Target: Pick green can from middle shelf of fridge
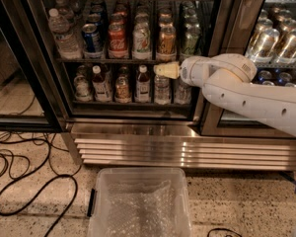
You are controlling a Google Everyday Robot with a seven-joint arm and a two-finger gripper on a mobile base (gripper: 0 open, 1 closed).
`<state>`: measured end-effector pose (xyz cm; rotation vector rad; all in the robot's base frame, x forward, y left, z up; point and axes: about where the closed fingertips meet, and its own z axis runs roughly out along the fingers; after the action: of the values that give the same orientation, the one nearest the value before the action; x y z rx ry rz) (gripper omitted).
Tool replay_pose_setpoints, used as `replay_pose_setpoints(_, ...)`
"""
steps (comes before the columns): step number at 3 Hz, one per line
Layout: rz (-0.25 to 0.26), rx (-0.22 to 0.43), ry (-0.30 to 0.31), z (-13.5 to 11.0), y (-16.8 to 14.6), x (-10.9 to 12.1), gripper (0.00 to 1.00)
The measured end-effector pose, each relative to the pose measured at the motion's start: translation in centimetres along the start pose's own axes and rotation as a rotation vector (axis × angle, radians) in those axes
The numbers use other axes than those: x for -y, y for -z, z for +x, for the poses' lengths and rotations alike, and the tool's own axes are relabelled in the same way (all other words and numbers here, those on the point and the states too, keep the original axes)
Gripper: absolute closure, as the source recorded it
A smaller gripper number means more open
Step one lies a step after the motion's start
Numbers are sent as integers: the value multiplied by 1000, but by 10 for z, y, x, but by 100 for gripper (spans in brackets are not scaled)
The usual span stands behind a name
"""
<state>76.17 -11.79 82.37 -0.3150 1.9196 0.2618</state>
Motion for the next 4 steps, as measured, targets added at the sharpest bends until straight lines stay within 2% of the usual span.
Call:
replay_pose_setpoints(1,44,50,47,-29,-6,31,12)
replay_pose_setpoints(2,66,66,67,-40,-12,44,12)
replay_pose_setpoints(3,68,64,67,-40,-22,45,23)
replay_pose_setpoints(4,62,53,62,-35,-32,41,20)
